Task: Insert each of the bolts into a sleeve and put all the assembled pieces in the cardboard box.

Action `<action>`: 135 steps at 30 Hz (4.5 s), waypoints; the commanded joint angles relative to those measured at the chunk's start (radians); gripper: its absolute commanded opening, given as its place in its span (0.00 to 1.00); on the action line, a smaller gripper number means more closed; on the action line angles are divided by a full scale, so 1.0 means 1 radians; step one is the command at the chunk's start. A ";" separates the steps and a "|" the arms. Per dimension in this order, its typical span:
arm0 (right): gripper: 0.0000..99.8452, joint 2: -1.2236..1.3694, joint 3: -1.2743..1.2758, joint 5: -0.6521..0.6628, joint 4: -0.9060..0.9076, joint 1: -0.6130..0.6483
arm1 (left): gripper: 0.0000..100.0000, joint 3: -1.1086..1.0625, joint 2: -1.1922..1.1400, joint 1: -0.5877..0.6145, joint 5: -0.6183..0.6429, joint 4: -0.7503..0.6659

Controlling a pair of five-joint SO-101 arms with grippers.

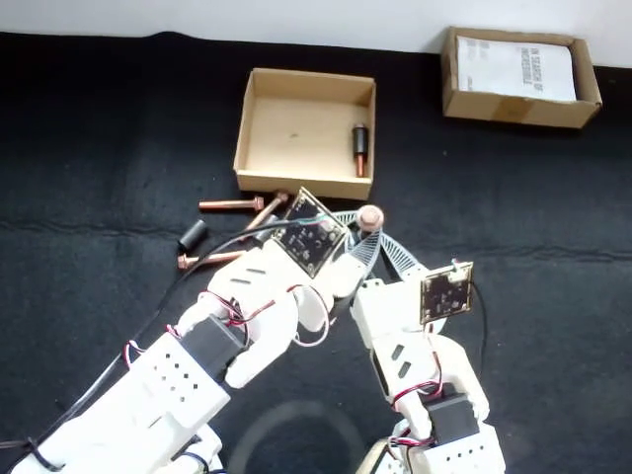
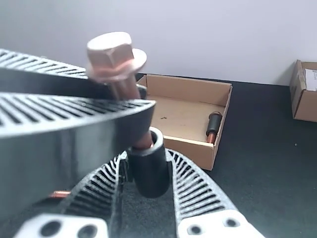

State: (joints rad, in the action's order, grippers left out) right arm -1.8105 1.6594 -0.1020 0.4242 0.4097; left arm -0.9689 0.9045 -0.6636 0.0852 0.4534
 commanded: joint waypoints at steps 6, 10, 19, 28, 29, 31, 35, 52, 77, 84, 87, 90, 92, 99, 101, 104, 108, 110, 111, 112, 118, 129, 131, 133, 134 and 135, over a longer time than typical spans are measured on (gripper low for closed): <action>0.01 -0.022 0.148 -0.005 -0.021 -0.031 | 0.25 0.007 0.004 0.028 -0.005 0.072; 0.01 -0.022 0.145 -0.005 -0.021 -0.031 | 0.26 0.008 0.008 0.076 -0.006 0.074; 0.01 -0.022 0.140 -0.005 -0.021 -0.035 | 0.26 0.042 0.180 0.088 -0.012 0.173; 0.01 -0.022 0.134 -0.005 -0.021 -0.035 | 0.08 0.220 0.481 -0.051 -0.014 0.371; 0.01 -0.022 0.134 -0.005 -0.021 -0.035 | 0.04 0.223 0.499 -0.051 -0.015 0.376; 0.01 -0.022 0.133 -0.005 -0.019 -0.035 | 0.01 0.222 0.541 -0.035 -0.044 0.394; 0.01 -0.022 0.117 -0.009 0.027 -0.035 | 0.01 0.171 0.613 0.071 -0.069 0.450; 0.01 -0.021 -0.286 -0.002 0.209 -0.038 | 0.01 -0.392 0.908 0.699 -0.066 0.466; 0.01 1.142 -1.194 -0.009 0.085 -0.145 | 0.01 -0.727 0.900 0.819 -0.069 0.459; 0.01 1.449 -1.451 -0.011 0.085 -0.145 | 0.01 -0.727 0.900 0.817 -0.069 0.508; 0.01 1.560 -1.531 -0.011 0.085 -0.137 | 0.01 -0.727 0.900 0.817 -0.069 0.505; 0.01 1.662 -1.593 -0.011 0.087 -0.122 | 0.01 -0.727 0.900 0.819 -0.071 0.503; 0.01 1.736 -1.638 -0.011 0.087 -0.101 | 0.01 -0.727 0.901 0.820 -0.071 0.503; 0.01 2.037 -1.943 -0.009 0.134 -0.067 | 0.01 -0.727 0.900 0.898 -0.071 0.466; 0.01 2.134 -2.061 -0.009 0.203 -0.062 | 0.01 -0.727 0.900 0.898 -0.071 0.466; 0.01 2.282 -2.238 -0.006 0.306 -0.051 | 0.01 -0.727 0.900 0.898 -0.071 0.466; 0.01 2.477 -2.439 -0.003 0.401 -0.047 | 0.01 -0.727 0.900 0.898 -0.071 0.466; 0.01 2.563 -2.528 -0.003 0.429 -0.047 | 0.01 -0.727 0.900 0.898 -0.071 0.466; 0.01 2.600 -2.574 -0.003 0.443 -0.044 | 0.01 -0.727 0.900 0.900 -0.071 0.466; 0.01 2.634 -2.617 -0.003 0.456 -0.035 | 0.01 -0.727 0.900 0.900 -0.071 0.466; 0.01 2.769 -2.807 0.025 0.590 0.002 | 0.01 -0.727 0.900 0.900 -0.071 0.466; 0.10 2.815 -2.916 0.281 0.835 0.038 | 0.01 -0.727 0.900 0.901 -0.071 0.466; 0.17 2.815 -2.947 0.279 0.886 0.038 | 0.01 -0.727 0.900 0.905 -0.071 0.466; 0.22 2.815 -2.988 0.285 0.932 0.038 | 0.01 -0.727 0.900 0.905 -0.071 0.466; 0.22 2.815 -3.014 0.285 0.957 0.038 | 0.01 -0.727 0.900 0.905 -0.071 0.466; 0.22 2.815 -3.046 0.285 0.984 0.038 | 0.01 -0.727 0.900 0.905 -0.071 0.466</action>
State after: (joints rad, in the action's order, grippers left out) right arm 1.0234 -1.2866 0.1726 1.3495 0.4419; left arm -1.6778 1.8006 0.2309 0.0222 0.9383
